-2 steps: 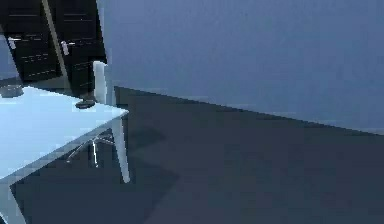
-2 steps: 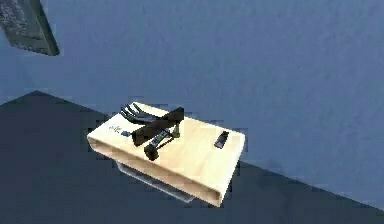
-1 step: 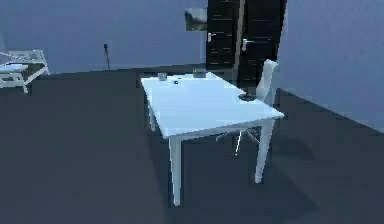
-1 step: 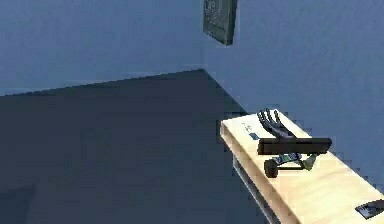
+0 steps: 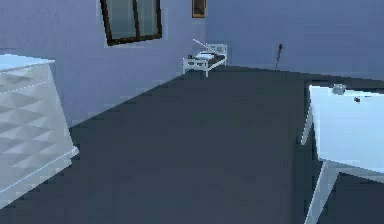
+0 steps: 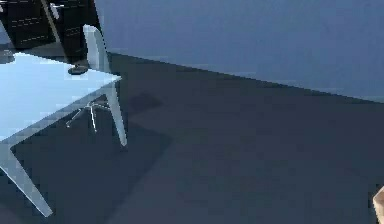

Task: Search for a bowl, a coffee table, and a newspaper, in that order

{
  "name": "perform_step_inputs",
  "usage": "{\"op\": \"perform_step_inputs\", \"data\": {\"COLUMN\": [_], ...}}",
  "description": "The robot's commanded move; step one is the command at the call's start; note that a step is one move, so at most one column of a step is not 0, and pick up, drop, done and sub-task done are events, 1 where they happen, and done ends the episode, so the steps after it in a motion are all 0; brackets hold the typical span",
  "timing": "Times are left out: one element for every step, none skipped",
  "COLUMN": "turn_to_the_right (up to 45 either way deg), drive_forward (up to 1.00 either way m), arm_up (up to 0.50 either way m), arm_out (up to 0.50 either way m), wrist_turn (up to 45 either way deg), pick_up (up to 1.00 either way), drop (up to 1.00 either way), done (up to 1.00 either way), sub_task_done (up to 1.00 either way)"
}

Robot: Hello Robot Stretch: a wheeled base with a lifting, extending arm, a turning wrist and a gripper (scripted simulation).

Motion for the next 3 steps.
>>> {"op": "perform_step_inputs", "data": {"turn_to_the_right": [0.0, 24.0, 0.0], "drive_forward": [1.0, 0.0, 1.0], "arm_up": [0.0, 0.0, 0.0], "arm_out": [0.0, 0.0, 0.0], "wrist_turn": [0.0, 0.0, 0.0], "pick_up": [0.0, 0.0, 0.0], "drop": [0.0, 0.0, 0.0], "done": [0.0, 0.0, 0.0], "sub_task_done": [0.0, 0.0, 0.0]}}
